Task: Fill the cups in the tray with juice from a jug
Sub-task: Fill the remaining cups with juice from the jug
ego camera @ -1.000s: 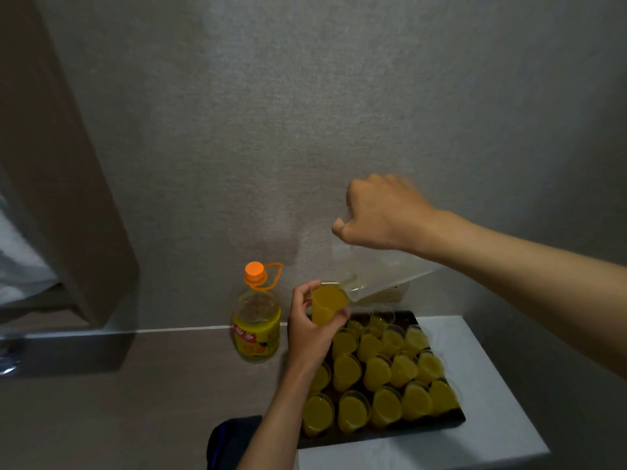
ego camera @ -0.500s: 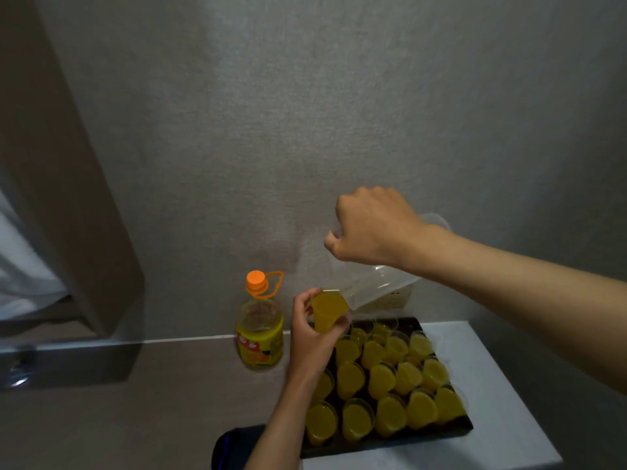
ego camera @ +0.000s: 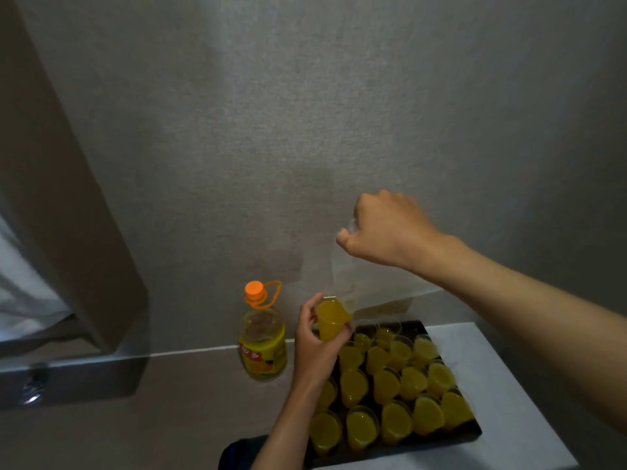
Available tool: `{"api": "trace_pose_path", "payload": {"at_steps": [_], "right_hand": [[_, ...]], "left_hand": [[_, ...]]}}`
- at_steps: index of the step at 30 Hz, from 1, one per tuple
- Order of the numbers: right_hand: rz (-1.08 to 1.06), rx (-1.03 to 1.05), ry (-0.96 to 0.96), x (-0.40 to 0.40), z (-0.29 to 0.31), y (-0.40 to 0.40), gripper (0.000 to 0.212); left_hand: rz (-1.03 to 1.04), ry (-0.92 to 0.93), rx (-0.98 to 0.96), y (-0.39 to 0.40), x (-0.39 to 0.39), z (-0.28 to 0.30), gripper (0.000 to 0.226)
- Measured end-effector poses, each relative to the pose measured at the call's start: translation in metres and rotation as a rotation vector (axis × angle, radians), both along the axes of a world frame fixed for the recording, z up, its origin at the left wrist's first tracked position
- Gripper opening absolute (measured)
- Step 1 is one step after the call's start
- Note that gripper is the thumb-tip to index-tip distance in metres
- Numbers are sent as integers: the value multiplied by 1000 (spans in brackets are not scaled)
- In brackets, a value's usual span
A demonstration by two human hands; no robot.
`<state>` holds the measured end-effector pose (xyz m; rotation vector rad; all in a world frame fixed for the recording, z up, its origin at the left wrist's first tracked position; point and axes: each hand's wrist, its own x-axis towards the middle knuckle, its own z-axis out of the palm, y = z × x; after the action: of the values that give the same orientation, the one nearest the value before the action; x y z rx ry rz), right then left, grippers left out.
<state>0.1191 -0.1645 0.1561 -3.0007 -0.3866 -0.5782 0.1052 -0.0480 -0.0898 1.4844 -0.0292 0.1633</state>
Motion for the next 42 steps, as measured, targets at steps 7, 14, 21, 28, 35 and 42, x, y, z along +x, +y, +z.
{"api": "trace_pose_path", "payload": {"at_steps": [7,14,21,28,35,42], "right_hand": [[-132,252,7,0,-12,-38,45],[-230,502,24,-3,-27,-79,42],[-340,761,1,-10,-50,-125,48],[-429,1023,-117,-20,-76,-167,48],[-482,1300,-249,-29,-104,-190,56],[-552,1420,-315,-28,-134,-216,53]], "left_hand": [[-9,-11,36,-19,3,3,59],[-90,36,47,-40,9,6,53],[-154,55,127,-66,25,15,51],[-288,98,270,-100,46,22,58],[-409,73,455,-141,79,23,61],[-555,52,674,-174,116,8,62]]}}
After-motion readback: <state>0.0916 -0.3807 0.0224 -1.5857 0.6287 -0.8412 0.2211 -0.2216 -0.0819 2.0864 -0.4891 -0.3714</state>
